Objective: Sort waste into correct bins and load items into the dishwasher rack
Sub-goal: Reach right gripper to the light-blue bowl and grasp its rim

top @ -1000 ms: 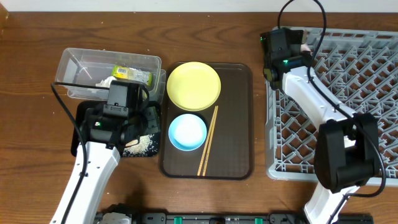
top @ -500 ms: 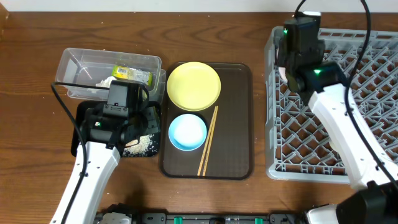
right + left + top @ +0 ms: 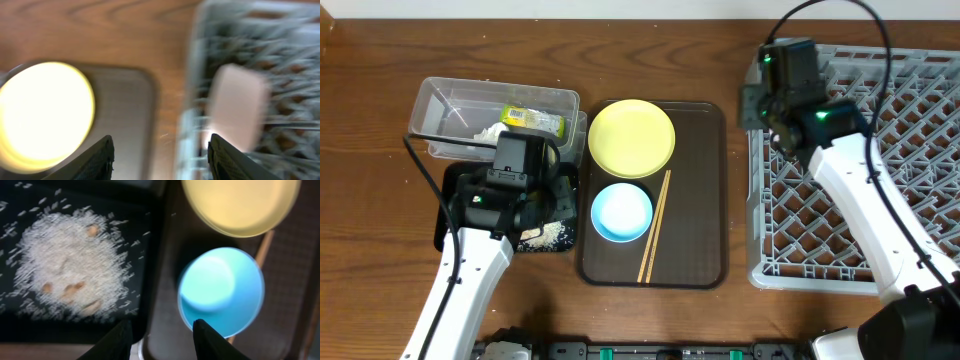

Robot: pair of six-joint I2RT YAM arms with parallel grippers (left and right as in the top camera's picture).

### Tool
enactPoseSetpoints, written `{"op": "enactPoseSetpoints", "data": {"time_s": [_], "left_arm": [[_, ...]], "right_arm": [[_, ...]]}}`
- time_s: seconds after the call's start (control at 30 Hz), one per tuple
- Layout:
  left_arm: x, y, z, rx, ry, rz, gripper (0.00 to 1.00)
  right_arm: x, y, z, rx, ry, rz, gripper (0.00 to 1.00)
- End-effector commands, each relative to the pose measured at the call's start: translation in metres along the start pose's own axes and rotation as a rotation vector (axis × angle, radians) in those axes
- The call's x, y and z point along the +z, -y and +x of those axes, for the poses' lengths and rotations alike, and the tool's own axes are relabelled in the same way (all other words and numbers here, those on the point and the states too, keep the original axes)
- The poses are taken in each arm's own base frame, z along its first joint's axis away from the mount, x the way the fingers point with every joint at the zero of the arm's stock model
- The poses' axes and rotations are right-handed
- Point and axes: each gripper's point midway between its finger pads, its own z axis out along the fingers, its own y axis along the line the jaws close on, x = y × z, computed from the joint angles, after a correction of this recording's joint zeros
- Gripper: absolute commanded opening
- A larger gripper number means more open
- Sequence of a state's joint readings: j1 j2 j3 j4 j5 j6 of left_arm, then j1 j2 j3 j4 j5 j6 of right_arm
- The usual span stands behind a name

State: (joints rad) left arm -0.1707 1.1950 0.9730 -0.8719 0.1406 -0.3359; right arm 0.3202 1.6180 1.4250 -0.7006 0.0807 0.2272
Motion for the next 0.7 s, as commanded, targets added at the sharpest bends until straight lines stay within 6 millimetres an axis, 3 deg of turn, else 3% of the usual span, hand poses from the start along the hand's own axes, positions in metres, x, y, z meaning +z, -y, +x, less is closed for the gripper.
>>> {"op": "enactPoseSetpoints", "data": {"time_s": [0.0, 0.2, 0.23, 0.3, 0.57, 0.67], "left_arm": [[0.0, -0.021, 0.0, -0.085, 0.011, -0.097, 0.43], [-0.004, -0.047, -0.003, -0.234, 0.011, -0.136, 0.44], [-0.005, -0.052, -0.004, -0.253, 0.014, -0.143, 0.52], [-0.006, -0.059, -0.005, -0.282, 0.015, -0.15, 0.56], [-0.007, -0.065, -0.005, -0.306, 0.013, -0.157, 0.59], [-0.007, -0.065, -0.005, -0.307, 0.013, -0.157, 0.59]], "right_arm": [[0.005, -0.041, 0.024, -0.035, -0.086, -0.134, 0.6], [0.019, -0.089, 0.076, -0.131, -0.246, -0.218, 0.61], [0.022, -0.099, 0.085, -0.147, -0.274, -0.24, 0.61], [0.028, -0.12, 0.104, -0.181, -0.33, -0.283, 0.61], [0.05, -0.16, 0.163, -0.293, -0.471, -0.311, 0.6], [0.055, -0.169, 0.181, -0.325, -0.51, -0.31, 0.55]]}}
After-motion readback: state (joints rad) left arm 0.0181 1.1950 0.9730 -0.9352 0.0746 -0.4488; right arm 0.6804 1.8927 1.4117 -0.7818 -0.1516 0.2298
